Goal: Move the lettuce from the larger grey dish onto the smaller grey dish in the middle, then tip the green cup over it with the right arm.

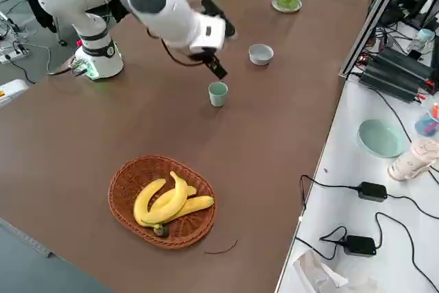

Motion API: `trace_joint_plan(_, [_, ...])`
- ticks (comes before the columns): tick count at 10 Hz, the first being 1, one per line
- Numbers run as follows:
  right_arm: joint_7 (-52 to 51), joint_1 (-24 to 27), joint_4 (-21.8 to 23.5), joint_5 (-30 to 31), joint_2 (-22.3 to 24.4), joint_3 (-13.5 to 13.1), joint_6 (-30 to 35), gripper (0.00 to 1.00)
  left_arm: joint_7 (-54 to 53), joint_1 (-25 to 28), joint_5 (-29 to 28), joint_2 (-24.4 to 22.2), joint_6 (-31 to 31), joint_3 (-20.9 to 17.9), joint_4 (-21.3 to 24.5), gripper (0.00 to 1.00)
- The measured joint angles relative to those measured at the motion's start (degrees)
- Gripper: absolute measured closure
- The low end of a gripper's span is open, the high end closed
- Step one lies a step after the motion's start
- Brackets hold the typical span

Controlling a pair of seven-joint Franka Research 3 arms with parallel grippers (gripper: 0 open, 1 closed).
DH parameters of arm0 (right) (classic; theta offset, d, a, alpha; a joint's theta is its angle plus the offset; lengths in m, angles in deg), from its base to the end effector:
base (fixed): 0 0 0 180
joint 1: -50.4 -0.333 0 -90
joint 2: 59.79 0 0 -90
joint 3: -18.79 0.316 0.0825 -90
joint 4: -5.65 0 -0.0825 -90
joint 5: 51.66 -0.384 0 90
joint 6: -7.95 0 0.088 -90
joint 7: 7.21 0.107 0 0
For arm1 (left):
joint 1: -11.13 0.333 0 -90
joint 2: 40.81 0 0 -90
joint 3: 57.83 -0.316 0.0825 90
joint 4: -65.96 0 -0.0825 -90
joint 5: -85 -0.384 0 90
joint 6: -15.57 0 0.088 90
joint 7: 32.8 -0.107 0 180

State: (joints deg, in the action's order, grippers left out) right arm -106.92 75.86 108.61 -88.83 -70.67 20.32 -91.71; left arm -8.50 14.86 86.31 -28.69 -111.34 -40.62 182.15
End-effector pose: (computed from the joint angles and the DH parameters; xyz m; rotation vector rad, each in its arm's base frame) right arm 0.5628 -0.1907 0.4399 -2.1745 -1.3754 -0.5881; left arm 0.5695 -0.1326 0.3476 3.0532 0.3195 -0.0623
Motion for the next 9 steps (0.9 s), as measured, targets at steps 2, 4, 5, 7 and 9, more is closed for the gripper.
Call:
trace_joint_plan(2, [-12.4,1.3,1.0,-5.8,-3.6,0.0,-0.2,0.0,5.0,1.2,0.0,1.2,-8.1,-0.2,6.8,0.02])
trace_joint_plan(4, [-23.9,2.5,4.8,-12.1,-7.9,0.0,-1.3,0.0,9.3,2.6,-0.1,2.1,-10.3,-0.2,9.9,0.03])
trace_joint_plan(5, [-28.8,3.0,6.3,-15.2,-10.9,0.0,-1.7,0.0,11.2,3.6,-0.1,2.5,-10.4,-0.3,10.4,0.03])
trace_joint_plan(7, [-34.1,3.5,8.2,-18.5,-16.3,0.1,-2.5,0.0,17.5,5.2,-3.1,4.3,-10.4,-0.4,10.9,0.07])
trace_joint_plan(9, [-35.9,3.4,8.7,-19.0,-19.3,0.6,-2.9,0.0,27.5,6.5,-10.3,8.2,-12.8,-0.4,10.7,0.07])
